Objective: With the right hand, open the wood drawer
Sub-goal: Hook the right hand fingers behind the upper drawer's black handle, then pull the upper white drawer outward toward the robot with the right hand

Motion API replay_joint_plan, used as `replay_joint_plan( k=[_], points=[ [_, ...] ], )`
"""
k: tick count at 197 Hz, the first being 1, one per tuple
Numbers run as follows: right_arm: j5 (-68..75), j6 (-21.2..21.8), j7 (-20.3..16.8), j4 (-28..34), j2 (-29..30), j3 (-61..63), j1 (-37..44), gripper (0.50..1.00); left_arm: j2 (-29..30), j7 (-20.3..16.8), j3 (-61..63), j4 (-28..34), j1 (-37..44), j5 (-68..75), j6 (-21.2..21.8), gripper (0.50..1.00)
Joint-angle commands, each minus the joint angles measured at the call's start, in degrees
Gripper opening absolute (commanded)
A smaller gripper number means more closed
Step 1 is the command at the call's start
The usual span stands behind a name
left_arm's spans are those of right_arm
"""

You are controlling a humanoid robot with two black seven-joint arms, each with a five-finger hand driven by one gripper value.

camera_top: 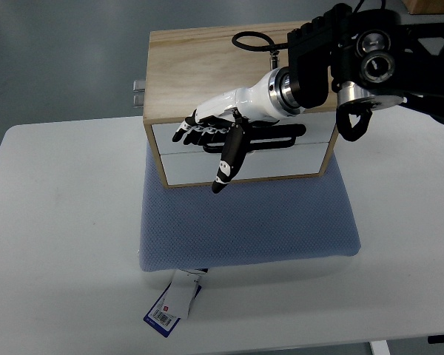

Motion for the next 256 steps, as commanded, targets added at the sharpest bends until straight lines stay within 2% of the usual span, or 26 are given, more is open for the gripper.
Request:
replay_joint_plan(
  k=[1,106,143,193,256],
  points=[
    [-2.5,0.0,0.0,-0.7,-0.3,0.0,-1.7,0.944,0.0,0.1,0.0,0.0,0.0,0.0,0.1,1.000],
    [-8.1,1.1,0.0,-3.6,-1.6,-1.2,-5.0,0.944,0.0,0.0,0.2,0.0,0.1,0.0,0.1,1.000],
    [-8.8,3.0,0.0,-3.7,-2.0,-1.2,-6.8,0.944,0.0,0.0,0.2,0.0,0.1,0.0,0.1,1.000],
    [-6.7,11.7,0.0,-1.9,-3.5,1.7,-6.9,0.944,0.0,0.0,0.4,0.0,0.1,0.0,0.1,1.000],
    [-2.0,15.1,0.0,3.2,-5.4,2.8,-6.8,0.944,0.0,0.0,0.4,0.1,0.1,-0.1,0.1,1.000]
  ],
)
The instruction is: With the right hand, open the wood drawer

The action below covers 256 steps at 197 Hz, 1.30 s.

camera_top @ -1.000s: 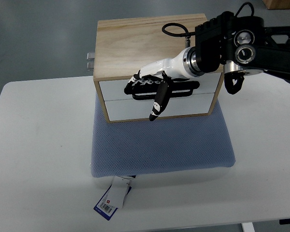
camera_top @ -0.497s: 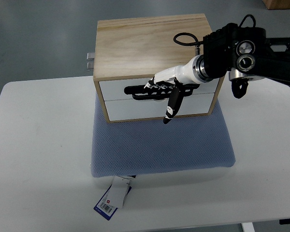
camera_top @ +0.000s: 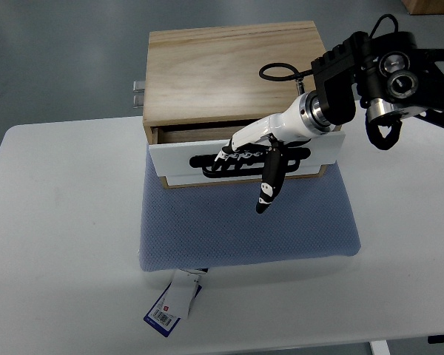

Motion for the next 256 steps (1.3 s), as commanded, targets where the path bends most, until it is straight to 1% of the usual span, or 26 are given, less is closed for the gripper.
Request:
replay_joint_plan(
  k=[1,82,102,162,178,190,191,206,216,217,225,229,252,256],
  points=[
    [1.6,0.7,0.0,1.7,-0.7,0.0,0.0,0.944,0.0,0.0,0.0,0.0,0.0,-0.1,0.0,1.000],
    [7.0,1.2,0.0,7.3,-3.5,0.4,-0.4,0.944,0.0,0.0,0.0,0.0,0.0,-0.1,0.3,1.000],
    [7.4,2.3,0.0,8.2,-4.2,0.4,-1.0,0.944,0.0,0.0,0.0,0.0,0.1,-0.1,0.3,1.000],
    [10.0,2.9,0.0,8.3,-4.4,4.5,-0.5,0.944,0.0,0.0,0.0,0.1,0.2,-0.1,0.3,1.000],
    [10.0,2.8,0.0,8.1,-4.5,9.1,-0.4,0.944,0.0,0.0,0.0,0.1,0.2,-0.1,0.3,1.000],
    [10.0,2.8,0.0,8.0,-4.6,9.5,-0.4,0.944,0.0,0.0,0.0,0.1,0.2,-0.1,0.3,1.000],
    [10.0,2.7,0.0,7.2,-4.7,12.0,-0.4,0.944,0.0,0.0,0.0,0.1,0.1,-0.1,0.3,1.000],
    [9.6,2.1,0.0,4.0,-4.6,16.8,-0.9,0.944,0.0,0.0,0.0,0.1,0.1,-0.1,0.3,1.000],
    [9.6,2.1,0.0,4.0,-4.6,16.8,-0.9,0.944,0.0,0.0,0.0,0.1,0.1,-0.1,0.3,1.000],
    [9.4,1.8,0.0,0.4,-3.6,21.3,-1.2,0.944,0.0,0.0,0.0,0.0,0.2,-0.1,0.3,1.000],
    [9.3,1.4,0.0,-3.7,-2.8,24.9,-2.2,0.944,0.0,0.0,0.0,0.0,0.2,-0.1,0.3,1.000],
    [9.3,1.4,0.0,-4.7,-2.6,25.7,-2.5,0.944,0.0,0.0,0.0,0.0,0.2,-0.1,0.3,1.000],
    [9.0,0.2,0.0,-16.6,-0.1,35.3,-6.3,0.944,0.0,0.0,0.1,0.0,0.1,0.0,0.3,1.000],
    [9.0,0.1,0.0,-17.6,0.1,36.0,-6.7,0.944,0.0,0.0,0.1,0.0,0.2,0.0,0.3,1.000]
  ],
)
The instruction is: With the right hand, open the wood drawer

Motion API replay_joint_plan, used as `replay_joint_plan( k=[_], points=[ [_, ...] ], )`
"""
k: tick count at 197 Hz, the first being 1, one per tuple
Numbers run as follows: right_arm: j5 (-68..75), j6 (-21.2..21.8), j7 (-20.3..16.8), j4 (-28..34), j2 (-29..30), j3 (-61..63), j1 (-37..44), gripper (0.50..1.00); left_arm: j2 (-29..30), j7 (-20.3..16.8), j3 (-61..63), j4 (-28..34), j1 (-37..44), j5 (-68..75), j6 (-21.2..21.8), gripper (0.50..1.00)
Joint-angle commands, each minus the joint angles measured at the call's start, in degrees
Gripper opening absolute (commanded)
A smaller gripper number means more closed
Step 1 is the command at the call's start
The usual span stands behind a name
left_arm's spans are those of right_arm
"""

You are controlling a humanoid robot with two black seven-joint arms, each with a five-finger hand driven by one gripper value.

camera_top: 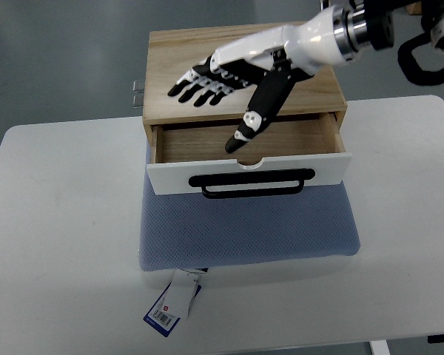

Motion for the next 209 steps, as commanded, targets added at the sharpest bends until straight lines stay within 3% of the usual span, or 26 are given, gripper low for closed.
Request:
replay_joint_plan(
  k=[1,6,21,42,69,94,109,145,209],
  points=[
    [-0.2,-0.7,0.0,-9.7,1.6,7.6,-3.2,0.944,0.0,0.0,0.0,-0.1,0.0,0.1,0.1,1.000],
    [-0.2,-0.8,0.3,-11.6,1.9,8.9,-4.0,0.944,0.0,0.0,0.0,-0.1,0.0,0.1,0.1,1.000],
    [-0.2,-2.0,5.8,-18.7,2.8,13.8,-7.3,0.944,0.0,0.0,0.0,-0.2,0.0,0.1,0.2,1.000],
    [0.6,-3.7,17.9,-29.4,5.0,21.8,-14.1,0.944,0.0,0.1,0.0,-0.3,0.0,0.1,0.3,1.000],
    [1.6,-4.7,27.4,-40.2,8.4,29.4,-21.1,0.944,0.0,0.0,0.0,-0.4,0.0,0.1,0.3,1.000],
    [6.5,-4.7,30.3,-46.3,10.8,32.3,-26.4,0.944,0.0,0.1,0.0,-0.6,0.0,0.1,0.4,1.000],
    [8.1,-4.6,30.7,-46.9,11.4,32.5,-27.2,0.944,0.0,0.0,0.0,-0.7,0.0,0.1,0.4,1.000],
    [24.1,-4.6,36.1,-52.9,14.3,32.4,-31.3,0.944,0.0,0.1,0.0,-0.6,0.0,0.1,0.5,1.000],
    [26.2,-4.6,36.9,-56.4,19.9,36.0,-33.5,0.944,0.0,0.1,0.0,-0.7,0.0,0.1,0.5,1.000]
  ],
)
